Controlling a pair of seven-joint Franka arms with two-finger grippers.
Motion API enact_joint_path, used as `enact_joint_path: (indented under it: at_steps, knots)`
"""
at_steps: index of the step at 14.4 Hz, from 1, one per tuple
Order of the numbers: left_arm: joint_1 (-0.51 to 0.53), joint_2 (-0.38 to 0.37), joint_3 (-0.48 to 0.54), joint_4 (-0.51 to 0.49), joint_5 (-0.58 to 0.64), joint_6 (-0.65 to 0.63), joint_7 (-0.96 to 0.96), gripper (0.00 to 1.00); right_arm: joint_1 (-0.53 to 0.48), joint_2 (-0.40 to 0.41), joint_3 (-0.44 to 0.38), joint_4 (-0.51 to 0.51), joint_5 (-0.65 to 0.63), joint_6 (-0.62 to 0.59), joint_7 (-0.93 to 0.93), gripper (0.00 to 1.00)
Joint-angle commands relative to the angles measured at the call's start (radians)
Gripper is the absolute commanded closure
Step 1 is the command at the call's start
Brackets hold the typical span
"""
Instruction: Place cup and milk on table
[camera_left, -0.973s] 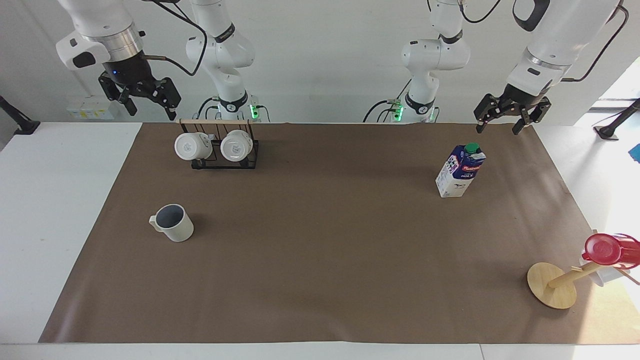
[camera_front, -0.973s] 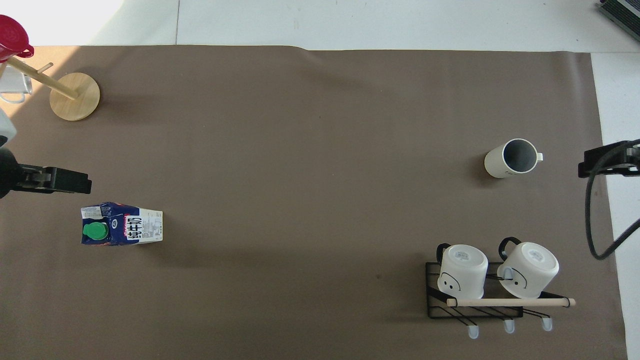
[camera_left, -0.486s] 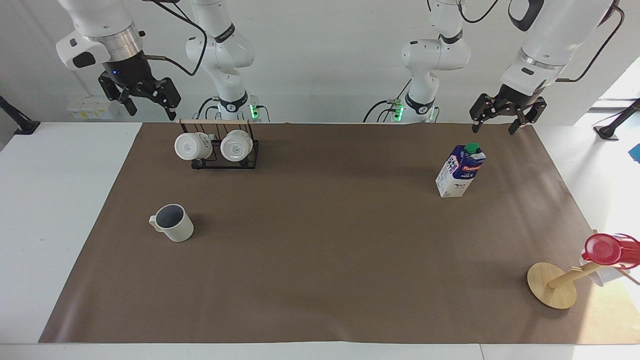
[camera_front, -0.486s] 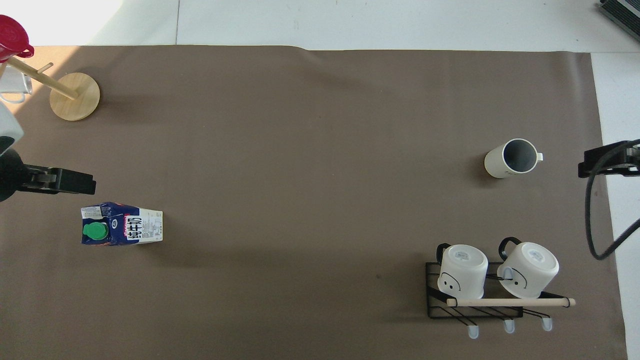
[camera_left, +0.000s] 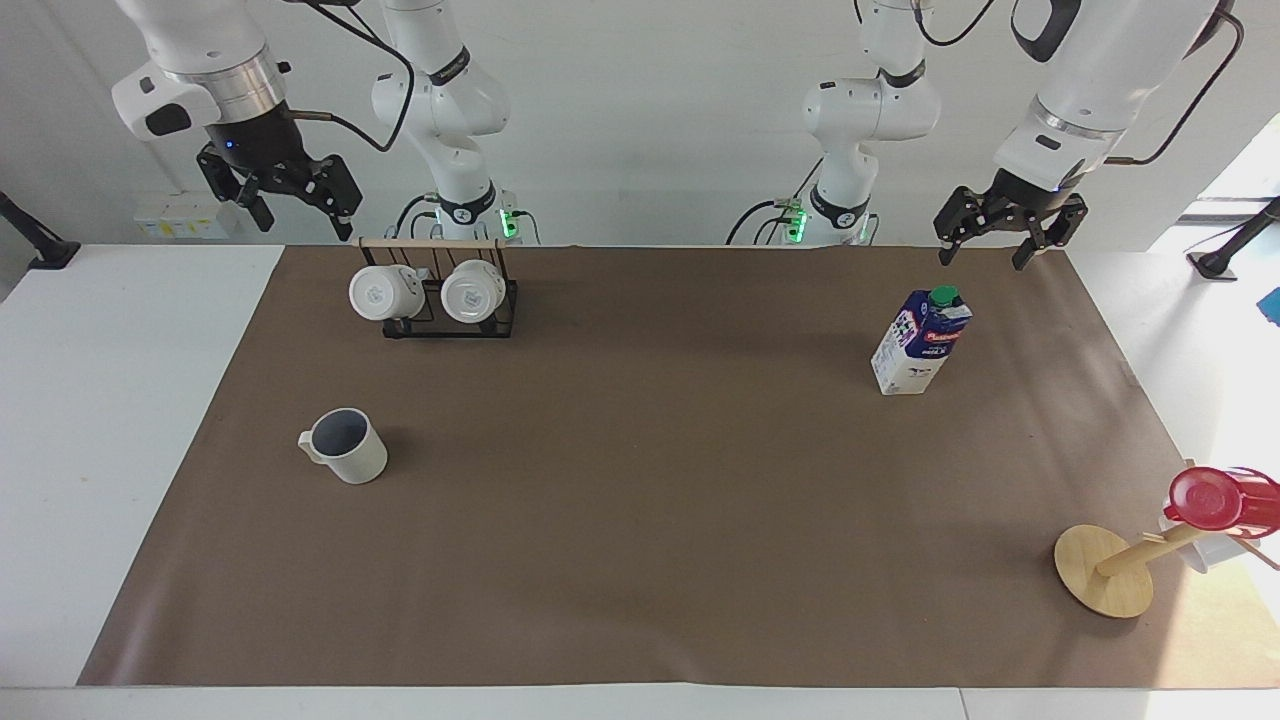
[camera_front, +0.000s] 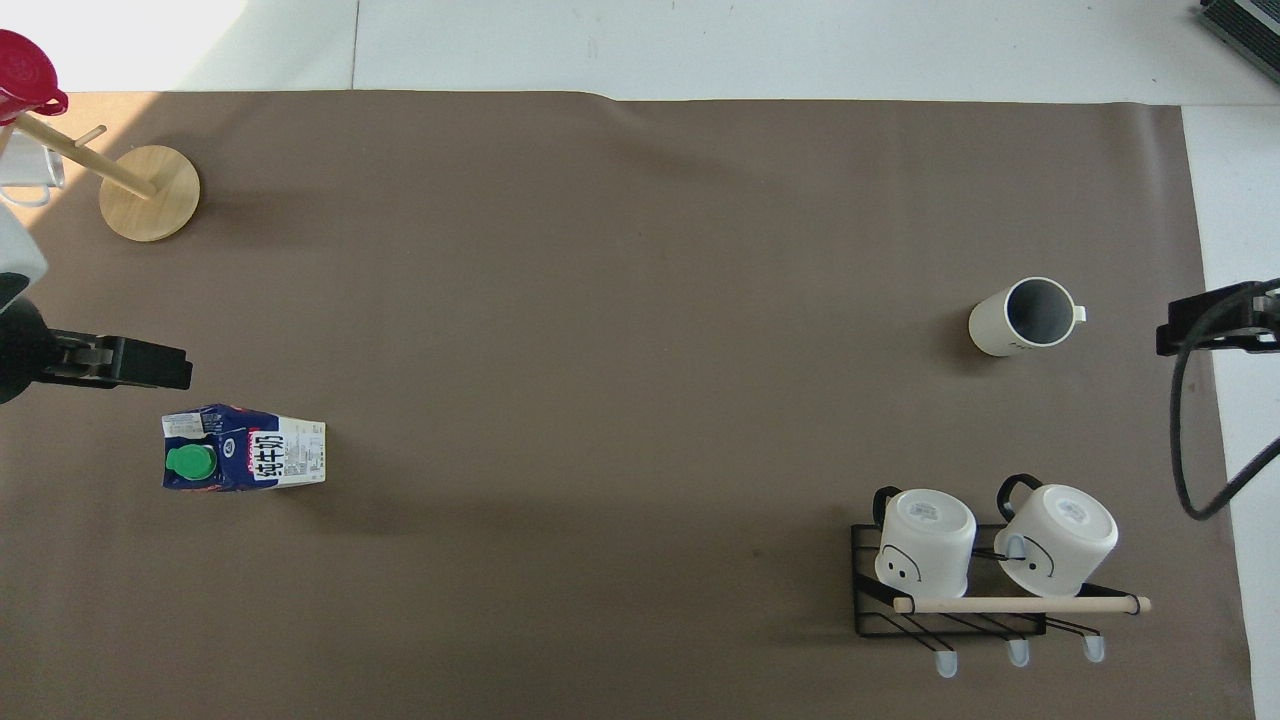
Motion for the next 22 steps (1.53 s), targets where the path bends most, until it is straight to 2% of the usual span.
enact_joint_path:
  at_steps: [1, 22]
  knots:
    - [-0.008, -0.004, 0.008, 0.013, -0.011, -0.021, -0.007, 0.0, -0.007, -0.01, 0.002, -0.008, 0.014, 0.013, -0.018, 0.0]
    - [-0.008, -0.004, 0.006, 0.014, -0.011, -0.021, -0.002, 0.0, -0.007, -0.005, 0.004, -0.008, 0.014, 0.05, -0.024, 0.0]
